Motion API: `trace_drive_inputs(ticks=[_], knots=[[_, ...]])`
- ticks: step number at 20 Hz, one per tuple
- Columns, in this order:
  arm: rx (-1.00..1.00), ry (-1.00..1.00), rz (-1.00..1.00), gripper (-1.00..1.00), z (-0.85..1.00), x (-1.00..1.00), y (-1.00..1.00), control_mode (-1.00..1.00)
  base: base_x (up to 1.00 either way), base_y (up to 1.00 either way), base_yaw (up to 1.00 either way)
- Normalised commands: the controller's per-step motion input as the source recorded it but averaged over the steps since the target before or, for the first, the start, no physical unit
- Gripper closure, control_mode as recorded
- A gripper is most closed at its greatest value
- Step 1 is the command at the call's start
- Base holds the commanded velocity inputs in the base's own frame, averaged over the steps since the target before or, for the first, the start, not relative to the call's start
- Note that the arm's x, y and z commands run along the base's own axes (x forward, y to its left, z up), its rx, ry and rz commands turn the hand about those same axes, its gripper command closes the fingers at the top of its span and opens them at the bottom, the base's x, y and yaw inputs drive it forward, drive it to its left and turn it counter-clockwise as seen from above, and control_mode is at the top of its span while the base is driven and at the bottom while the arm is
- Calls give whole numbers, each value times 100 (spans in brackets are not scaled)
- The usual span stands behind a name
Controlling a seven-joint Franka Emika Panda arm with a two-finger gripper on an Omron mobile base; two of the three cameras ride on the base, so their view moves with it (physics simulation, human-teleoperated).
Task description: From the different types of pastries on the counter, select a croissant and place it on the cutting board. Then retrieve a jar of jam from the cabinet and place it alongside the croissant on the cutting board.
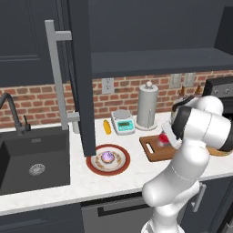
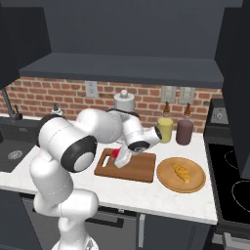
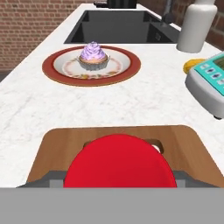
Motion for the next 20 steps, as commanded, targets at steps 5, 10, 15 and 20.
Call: trace_drive_inputs(ticks=[5,10,15,20], knots=[[0,0,0,100,-21,5,5,-100,0,0,0],[0,0,0,100,-21,23,0,-100,0,0,0],[0,0,0,100,-19,14,0,-100,0,0,0],[0,0,0,-100,-28,-7,0,-100,0,0,0]])
